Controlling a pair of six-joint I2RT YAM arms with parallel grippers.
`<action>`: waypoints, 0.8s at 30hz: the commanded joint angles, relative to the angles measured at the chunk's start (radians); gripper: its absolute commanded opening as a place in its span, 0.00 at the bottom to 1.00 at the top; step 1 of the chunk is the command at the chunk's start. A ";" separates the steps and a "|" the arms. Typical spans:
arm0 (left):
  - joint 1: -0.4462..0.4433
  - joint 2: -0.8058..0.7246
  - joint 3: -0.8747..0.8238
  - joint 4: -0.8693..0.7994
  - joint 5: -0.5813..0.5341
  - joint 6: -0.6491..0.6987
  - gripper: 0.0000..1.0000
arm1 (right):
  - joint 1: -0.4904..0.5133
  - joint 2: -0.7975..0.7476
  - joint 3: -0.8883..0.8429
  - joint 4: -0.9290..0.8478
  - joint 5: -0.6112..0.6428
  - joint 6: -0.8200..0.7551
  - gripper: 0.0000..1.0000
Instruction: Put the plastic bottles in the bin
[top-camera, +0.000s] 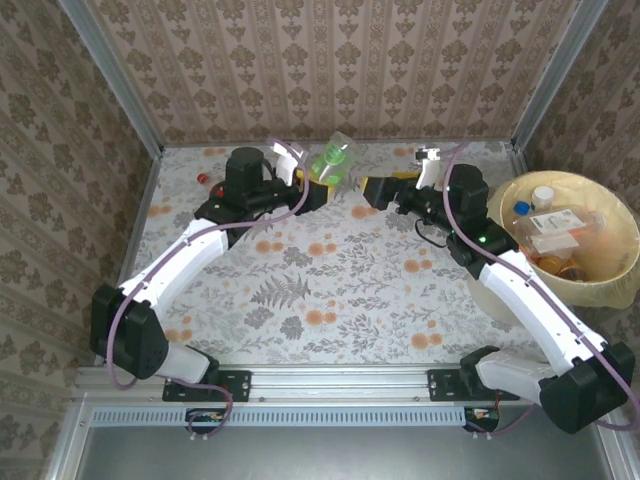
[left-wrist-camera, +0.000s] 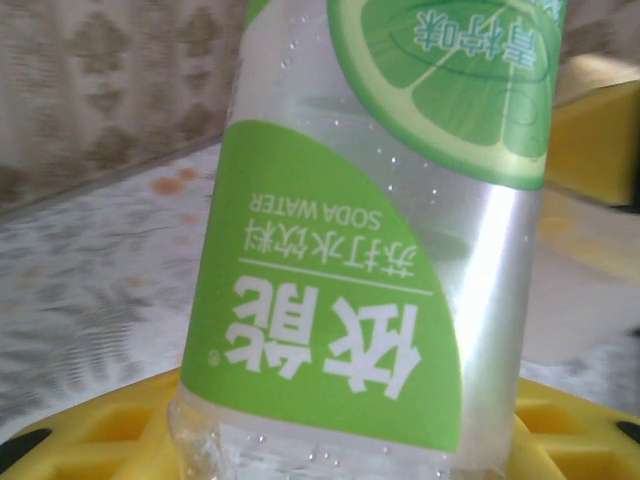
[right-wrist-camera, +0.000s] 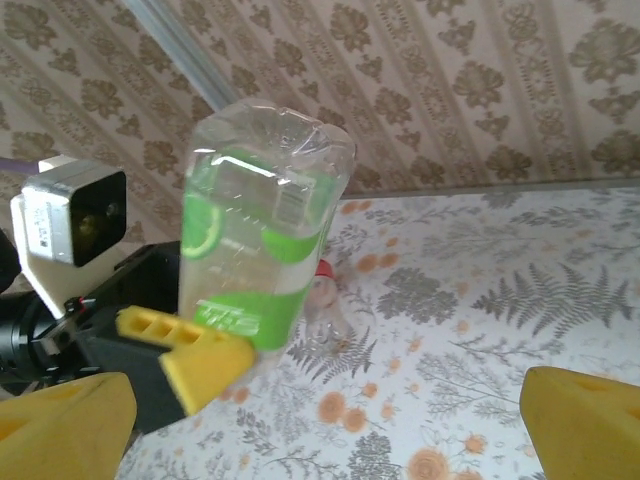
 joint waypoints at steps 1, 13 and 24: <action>0.008 -0.049 -0.047 0.140 0.260 -0.120 0.32 | 0.009 0.026 0.053 0.088 -0.086 0.022 1.00; 0.002 -0.030 -0.047 0.334 0.501 -0.321 0.32 | 0.030 0.123 0.080 0.338 -0.336 0.008 1.00; -0.006 -0.022 -0.026 0.311 0.479 -0.328 0.32 | 0.053 0.192 0.161 0.429 -0.386 0.037 0.86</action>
